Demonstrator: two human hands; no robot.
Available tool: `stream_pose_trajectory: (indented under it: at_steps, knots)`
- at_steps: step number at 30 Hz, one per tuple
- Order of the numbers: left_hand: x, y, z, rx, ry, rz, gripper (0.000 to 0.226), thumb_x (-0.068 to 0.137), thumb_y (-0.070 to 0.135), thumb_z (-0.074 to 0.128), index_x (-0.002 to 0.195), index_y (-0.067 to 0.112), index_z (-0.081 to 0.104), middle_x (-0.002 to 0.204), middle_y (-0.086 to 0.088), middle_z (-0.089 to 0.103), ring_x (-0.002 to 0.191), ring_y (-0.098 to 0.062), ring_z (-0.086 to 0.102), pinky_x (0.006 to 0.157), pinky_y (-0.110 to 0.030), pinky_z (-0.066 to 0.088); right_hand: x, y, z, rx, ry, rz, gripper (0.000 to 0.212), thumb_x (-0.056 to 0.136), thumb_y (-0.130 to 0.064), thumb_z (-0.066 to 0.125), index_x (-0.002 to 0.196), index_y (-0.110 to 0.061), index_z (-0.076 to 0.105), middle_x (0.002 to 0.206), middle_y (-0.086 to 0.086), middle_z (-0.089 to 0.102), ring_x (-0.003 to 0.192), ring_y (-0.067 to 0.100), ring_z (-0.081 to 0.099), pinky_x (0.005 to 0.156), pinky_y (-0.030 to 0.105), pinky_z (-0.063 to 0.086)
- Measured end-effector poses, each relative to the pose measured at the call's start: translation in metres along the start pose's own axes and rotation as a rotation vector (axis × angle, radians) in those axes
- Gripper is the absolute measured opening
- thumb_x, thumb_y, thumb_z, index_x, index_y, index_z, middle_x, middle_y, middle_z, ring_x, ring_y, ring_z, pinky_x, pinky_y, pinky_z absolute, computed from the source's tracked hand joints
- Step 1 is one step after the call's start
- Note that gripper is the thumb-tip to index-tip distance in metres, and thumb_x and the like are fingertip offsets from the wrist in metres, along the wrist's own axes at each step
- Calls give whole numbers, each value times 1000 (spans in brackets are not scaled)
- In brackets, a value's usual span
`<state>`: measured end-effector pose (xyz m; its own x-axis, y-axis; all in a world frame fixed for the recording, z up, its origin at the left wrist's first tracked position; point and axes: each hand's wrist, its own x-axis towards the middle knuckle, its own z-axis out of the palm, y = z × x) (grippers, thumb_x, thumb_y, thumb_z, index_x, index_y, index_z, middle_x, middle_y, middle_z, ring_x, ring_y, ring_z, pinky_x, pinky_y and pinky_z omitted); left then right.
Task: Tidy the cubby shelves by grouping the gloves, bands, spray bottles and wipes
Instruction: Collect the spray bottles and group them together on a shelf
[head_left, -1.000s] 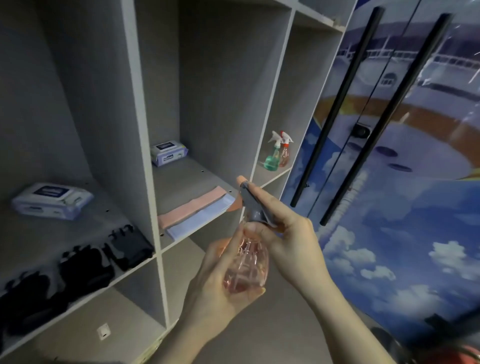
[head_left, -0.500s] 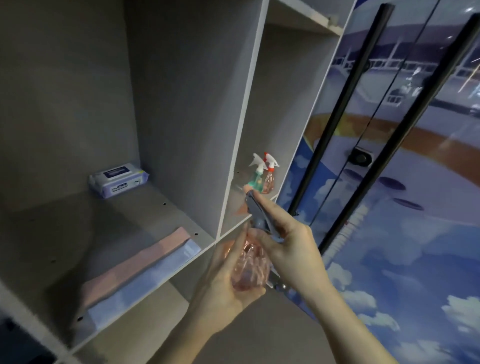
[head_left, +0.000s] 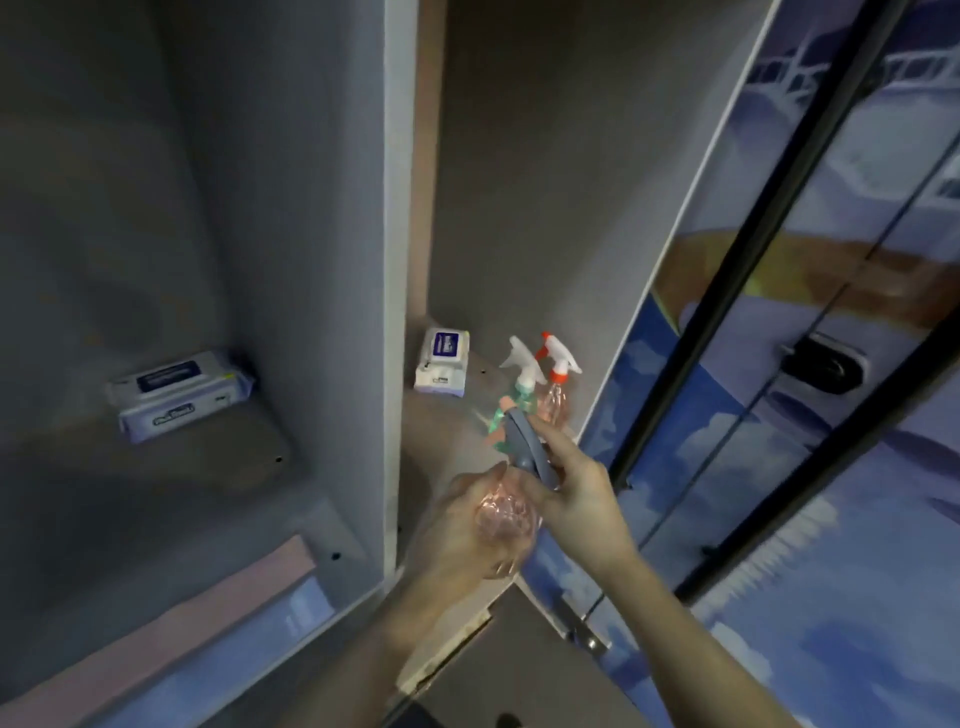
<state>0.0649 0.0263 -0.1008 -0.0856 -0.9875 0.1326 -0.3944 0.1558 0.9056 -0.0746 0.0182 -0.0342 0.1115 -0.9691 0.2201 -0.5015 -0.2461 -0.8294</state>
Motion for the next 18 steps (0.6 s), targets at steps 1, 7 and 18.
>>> stream_pose_trajectory:
  at_steps: [1, 7, 18]
  knots:
    - [17, -4, 3, -32, 16, -20, 66, 66, 23, 85, 123, 39, 56, 109, 23, 50, 99, 5, 56, 69, 3, 37, 17, 12, -2, 33, -32, -11, 55, 86, -8, 67, 128, -42, 52, 108, -18, 66, 101, 2, 64, 93, 32, 53]
    - [98, -25, 34, 3, 149, -94, 54, 68, 14, 82, 117, 25, 64, 106, 15, 61, 94, -1, 61, 82, -12, 47, 107, 68, -8, 35, -218, -70, 47, 87, -12, 68, 127, -33, 55, 112, -10, 65, 101, 6, 63, 94, 28, 51]
    - [173, -68, 41, 43, 185, -363, 46, 64, 29, 76, 108, 25, 63, 103, 4, 71, 95, -14, 66, 85, -25, 52, 225, 86, -1, -105, -442, -123, 37, 91, -7, 59, 125, -19, 62, 118, 12, 66, 109, 26, 63, 98, 41, 47]
